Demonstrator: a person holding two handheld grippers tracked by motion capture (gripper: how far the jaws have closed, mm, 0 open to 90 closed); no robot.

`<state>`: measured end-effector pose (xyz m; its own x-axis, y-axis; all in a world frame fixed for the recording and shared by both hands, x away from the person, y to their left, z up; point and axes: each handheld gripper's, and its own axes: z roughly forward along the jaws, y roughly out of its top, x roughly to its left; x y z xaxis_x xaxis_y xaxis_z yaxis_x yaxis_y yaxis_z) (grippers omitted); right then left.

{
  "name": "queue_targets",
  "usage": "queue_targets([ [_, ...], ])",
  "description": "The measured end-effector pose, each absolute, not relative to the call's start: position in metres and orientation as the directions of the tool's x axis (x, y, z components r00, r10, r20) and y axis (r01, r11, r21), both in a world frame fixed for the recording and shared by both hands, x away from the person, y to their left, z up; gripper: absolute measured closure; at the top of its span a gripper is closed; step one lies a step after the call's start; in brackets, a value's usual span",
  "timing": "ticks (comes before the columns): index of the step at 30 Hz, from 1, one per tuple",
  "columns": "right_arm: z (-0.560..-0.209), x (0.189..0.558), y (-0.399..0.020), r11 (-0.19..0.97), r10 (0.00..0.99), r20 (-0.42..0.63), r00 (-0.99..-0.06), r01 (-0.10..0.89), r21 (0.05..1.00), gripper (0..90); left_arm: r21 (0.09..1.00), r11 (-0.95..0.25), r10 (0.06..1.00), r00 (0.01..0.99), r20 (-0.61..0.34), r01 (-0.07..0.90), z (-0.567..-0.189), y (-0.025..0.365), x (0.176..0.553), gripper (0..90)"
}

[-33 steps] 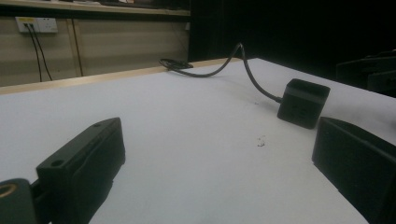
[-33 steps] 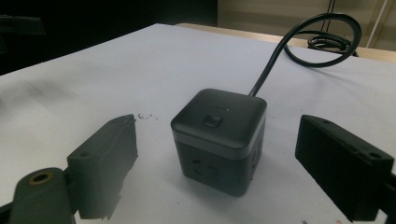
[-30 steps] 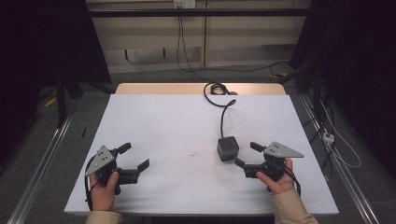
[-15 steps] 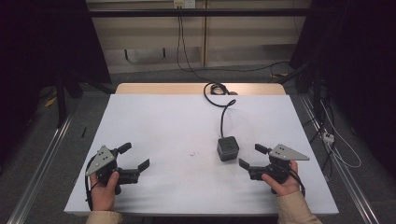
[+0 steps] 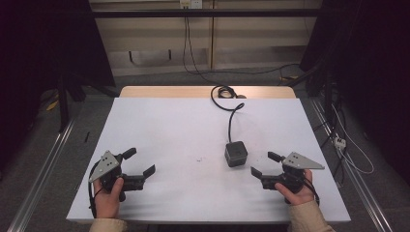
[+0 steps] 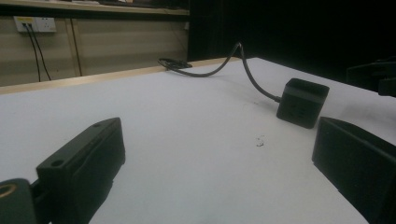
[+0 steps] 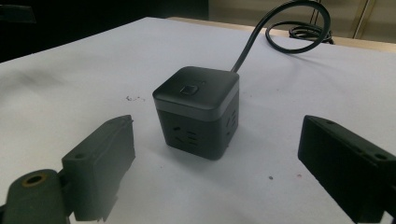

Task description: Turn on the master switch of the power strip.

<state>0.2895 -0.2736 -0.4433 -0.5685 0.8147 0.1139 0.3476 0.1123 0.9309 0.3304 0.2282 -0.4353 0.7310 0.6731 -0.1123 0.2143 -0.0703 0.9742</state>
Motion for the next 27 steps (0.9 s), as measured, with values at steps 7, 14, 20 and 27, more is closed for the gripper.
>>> queue_targets([
  [7,-0.444,0.286,-0.28,0.114,0.821,0.113,-0.56,0.355,0.928,10.5,0.974,-0.07,0.674,0.73,-0.114,0.216,-0.435,0.228,0.33,2.3],
  [14,-0.445,0.283,-0.284,0.121,0.823,0.105,-0.559,0.354,0.927,10.4,0.974,-0.075,0.673,0.732,-0.108,0.212,-0.435,0.228,0.33,2.3],
  [20,-0.446,0.282,-0.288,0.123,0.826,0.104,-0.554,0.356,0.926,10.2,0.974,-0.073,0.672,0.732,-0.11,0.214,-0.436,0.227,0.33,2.3],
  [27,-0.447,0.279,-0.292,0.128,0.828,0.1,-0.552,0.359,0.924,10.2,0.974,-0.071,0.673,0.731,-0.114,0.217,-0.436,0.227,0.33,2.3],
])
